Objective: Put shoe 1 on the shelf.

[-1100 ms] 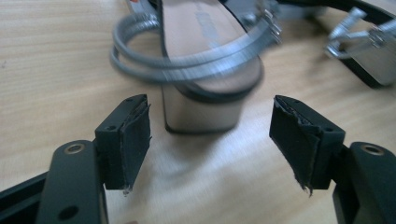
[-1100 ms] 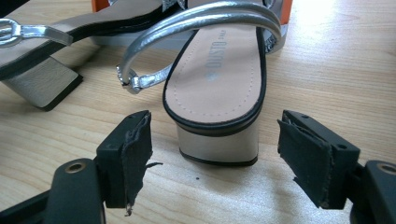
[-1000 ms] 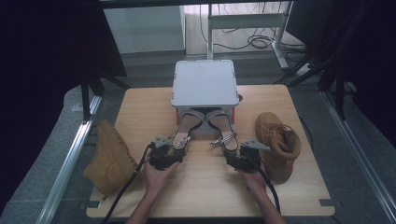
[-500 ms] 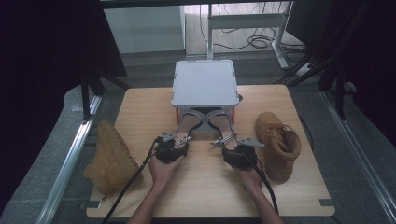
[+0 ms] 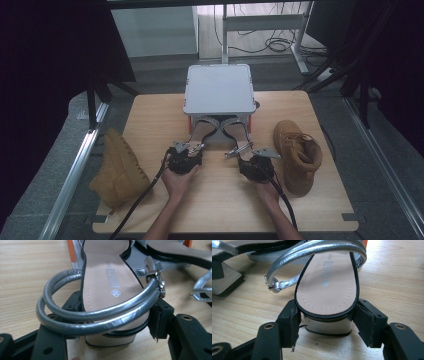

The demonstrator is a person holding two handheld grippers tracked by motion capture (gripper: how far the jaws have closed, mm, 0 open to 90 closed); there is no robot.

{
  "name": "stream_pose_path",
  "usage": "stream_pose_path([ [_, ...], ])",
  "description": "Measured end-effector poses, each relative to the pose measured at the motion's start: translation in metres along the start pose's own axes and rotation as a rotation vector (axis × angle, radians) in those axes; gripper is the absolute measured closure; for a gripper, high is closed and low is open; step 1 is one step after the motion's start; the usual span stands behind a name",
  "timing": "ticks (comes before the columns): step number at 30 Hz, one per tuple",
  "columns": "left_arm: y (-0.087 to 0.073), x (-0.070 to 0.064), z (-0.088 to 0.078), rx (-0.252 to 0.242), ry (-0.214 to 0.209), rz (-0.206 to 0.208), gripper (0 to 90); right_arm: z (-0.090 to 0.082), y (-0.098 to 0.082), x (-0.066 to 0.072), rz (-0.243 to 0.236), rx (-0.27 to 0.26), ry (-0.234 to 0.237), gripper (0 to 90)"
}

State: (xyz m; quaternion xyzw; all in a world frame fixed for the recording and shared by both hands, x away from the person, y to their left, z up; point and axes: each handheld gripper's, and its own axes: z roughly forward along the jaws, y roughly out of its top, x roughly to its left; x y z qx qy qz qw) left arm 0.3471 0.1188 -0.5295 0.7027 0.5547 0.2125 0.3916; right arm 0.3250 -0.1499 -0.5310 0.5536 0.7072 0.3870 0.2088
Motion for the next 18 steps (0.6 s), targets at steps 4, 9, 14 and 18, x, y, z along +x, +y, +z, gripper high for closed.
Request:
stream_pose_path([
  [4,0.003,0.000,0.003,-0.001,0.002,-0.015,39.2,0.000,0.000,-0.001,0.003,0.001,0.005,41.3],
  [9,0.008,0.002,0.005,-0.010,-0.003,-0.045,39.4,0.000,0.000,-0.001,0.004,0.003,0.007,41.5],
  [14,0.013,0.004,0.008,-0.014,-0.003,-0.065,39.4,0.000,0.000,-0.001,0.008,0.001,0.005,41.5],
  [18,0.017,0.003,0.012,-0.013,0.004,-0.071,39.4,-0.001,0.000,-0.001,0.012,0.002,0.006,41.6],
])
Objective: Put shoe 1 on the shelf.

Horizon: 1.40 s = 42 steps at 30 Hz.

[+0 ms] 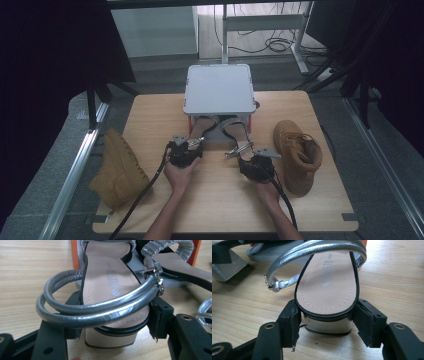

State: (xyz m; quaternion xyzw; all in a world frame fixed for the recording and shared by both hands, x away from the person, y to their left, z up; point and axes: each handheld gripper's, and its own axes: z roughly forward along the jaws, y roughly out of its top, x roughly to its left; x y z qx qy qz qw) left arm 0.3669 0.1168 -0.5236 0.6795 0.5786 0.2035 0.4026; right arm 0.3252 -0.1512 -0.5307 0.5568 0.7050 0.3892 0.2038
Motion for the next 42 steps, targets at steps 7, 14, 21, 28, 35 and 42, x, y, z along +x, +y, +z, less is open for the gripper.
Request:
stream_pose_path([
  [7,0.007,0.002,0.006,-0.005,-0.007,-0.043,39.4,0.000,0.000,0.000,-0.006,-0.001,-0.004,41.7],
  [14,0.012,0.002,0.012,-0.006,-0.013,-0.072,39.4,0.000,0.000,0.000,-0.005,-0.002,0.000,41.9],
  [21,0.015,0.005,0.015,-0.016,-0.028,-0.112,39.4,0.000,-0.001,0.000,-0.006,-0.003,-0.001,41.9],
  [28,0.017,0.004,0.018,-0.016,-0.024,-0.106,39.3,0.000,-0.001,0.000,-0.009,-0.006,-0.002,42.0],
  [35,0.021,0.003,0.021,-0.016,-0.023,-0.111,39.4,0.000,-0.002,0.000,-0.008,-0.010,-0.005,42.0],
  [42,0.022,0.000,0.029,-0.038,-0.010,-0.135,39.3,0.000,-0.002,0.000,-0.007,-0.011,-0.002,42.2],
])
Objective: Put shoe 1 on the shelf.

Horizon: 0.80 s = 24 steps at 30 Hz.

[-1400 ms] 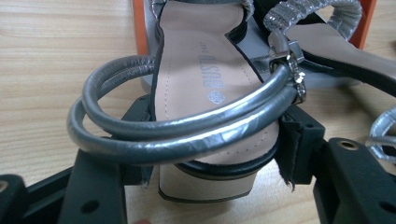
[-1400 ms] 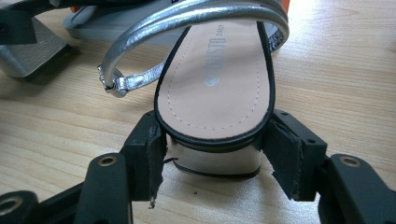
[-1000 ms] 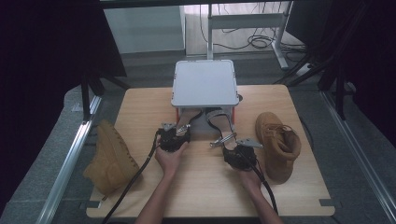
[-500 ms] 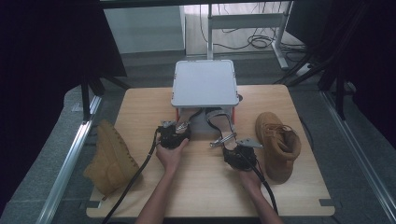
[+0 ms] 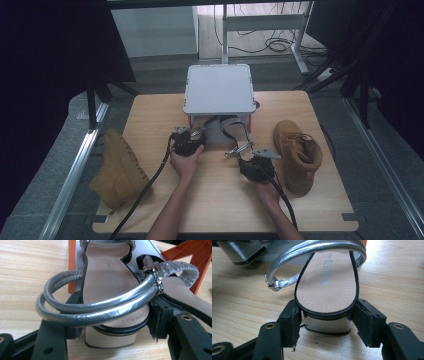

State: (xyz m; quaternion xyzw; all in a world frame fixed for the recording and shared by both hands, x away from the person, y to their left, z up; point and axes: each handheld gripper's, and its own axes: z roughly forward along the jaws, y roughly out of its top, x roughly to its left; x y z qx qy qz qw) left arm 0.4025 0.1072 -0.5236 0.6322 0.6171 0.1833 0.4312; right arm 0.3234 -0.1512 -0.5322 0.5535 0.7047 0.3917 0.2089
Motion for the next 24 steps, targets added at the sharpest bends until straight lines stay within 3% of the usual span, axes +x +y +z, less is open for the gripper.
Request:
stream_pose_path([
  [13,0.006,-0.005,0.016,-0.033,0.023,-0.028,39.3,0.000,-0.001,0.000,0.003,-0.003,0.000,42.4],
  [24,0.008,-0.011,0.027,-0.049,0.052,-0.018,39.2,0.000,-0.002,0.000,0.002,-0.003,-0.002,42.5],
])
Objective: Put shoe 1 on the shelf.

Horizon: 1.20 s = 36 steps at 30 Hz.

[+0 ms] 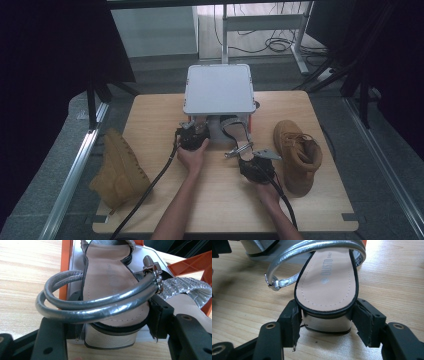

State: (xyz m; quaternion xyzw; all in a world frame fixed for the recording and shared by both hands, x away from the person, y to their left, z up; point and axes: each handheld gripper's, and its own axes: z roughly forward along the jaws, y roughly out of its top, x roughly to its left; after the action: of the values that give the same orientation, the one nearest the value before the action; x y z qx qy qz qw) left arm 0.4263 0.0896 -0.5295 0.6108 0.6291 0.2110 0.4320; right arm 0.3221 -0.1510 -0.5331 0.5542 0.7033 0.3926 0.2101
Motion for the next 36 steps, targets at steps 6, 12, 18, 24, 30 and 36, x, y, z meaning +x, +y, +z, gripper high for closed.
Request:
stream_pose_path([
  [6,-0.003,-0.005,0.001,-0.016,0.022,0.020,38.7,0.000,0.000,0.000,0.000,0.000,0.000,42.5],
  [12,-0.003,-0.003,0.000,0.028,-0.010,0.041,33.8,0.000,0.000,0.001,-0.002,0.000,-0.003,42.5],
  [18,-0.006,-0.002,-0.011,0.011,-0.031,0.109,33.3,0.000,0.000,0.001,0.000,0.001,-0.004,42.5],
  [24,-0.008,-0.002,-0.014,-0.002,-0.017,0.145,39.3,0.000,0.000,0.001,-0.001,-0.001,-0.007,42.5],
  [30,-0.012,-0.005,-0.010,-0.038,0.013,0.119,39.7,0.000,-0.001,0.001,0.000,-0.001,-0.006,42.5],
  [36,-0.012,-0.008,-0.007,-0.052,0.032,0.094,39.8,0.000,-0.001,0.001,-0.002,-0.001,-0.004,42.5],
])
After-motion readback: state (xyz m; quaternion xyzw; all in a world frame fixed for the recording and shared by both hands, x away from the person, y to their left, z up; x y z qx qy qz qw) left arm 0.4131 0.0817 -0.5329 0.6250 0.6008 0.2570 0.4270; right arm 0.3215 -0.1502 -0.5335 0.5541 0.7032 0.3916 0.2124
